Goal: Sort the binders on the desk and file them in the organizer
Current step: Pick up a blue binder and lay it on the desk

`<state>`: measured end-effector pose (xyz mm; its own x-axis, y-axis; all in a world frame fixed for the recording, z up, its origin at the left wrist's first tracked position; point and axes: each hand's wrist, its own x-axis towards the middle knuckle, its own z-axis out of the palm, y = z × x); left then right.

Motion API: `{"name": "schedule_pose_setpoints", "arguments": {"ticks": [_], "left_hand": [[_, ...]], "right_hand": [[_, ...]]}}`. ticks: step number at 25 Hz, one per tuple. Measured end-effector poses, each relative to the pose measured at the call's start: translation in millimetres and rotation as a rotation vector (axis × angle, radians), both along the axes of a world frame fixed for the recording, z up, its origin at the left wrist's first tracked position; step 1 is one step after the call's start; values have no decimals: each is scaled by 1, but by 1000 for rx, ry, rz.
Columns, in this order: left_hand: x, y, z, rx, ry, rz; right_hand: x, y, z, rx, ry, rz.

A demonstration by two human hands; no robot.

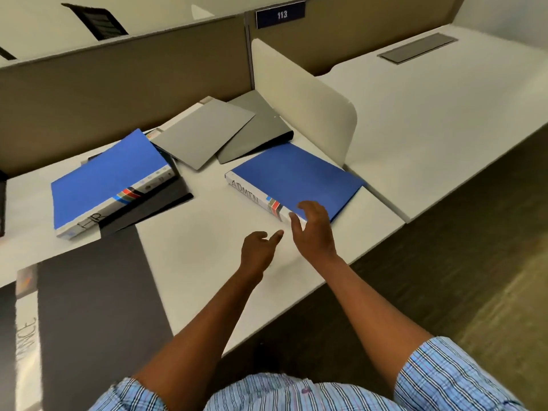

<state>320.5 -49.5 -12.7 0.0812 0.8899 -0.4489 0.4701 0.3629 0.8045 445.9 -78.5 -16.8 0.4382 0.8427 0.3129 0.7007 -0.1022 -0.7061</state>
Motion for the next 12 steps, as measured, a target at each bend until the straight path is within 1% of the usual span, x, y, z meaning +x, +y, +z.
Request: {"name": "schedule_pose_setpoints", "arguments": {"ticks": [2, 4, 7, 10, 12], "left_hand": [[22, 18, 0, -69, -123, 73], [40, 35, -3, -83, -94, 100], [56, 54, -10, -137, -39, 139], [71, 67, -15, -179, -58, 149], [79, 71, -15, -204, -66, 181]], "right_hand": [[25, 10, -1, -17, -17, -50], [47, 19, -2, -73, 1, -113], [65, 33, -6, -193, 78, -188], [71, 52, -15, -268, 59, -186], [74, 62, -19, -309, 87, -181]]}}
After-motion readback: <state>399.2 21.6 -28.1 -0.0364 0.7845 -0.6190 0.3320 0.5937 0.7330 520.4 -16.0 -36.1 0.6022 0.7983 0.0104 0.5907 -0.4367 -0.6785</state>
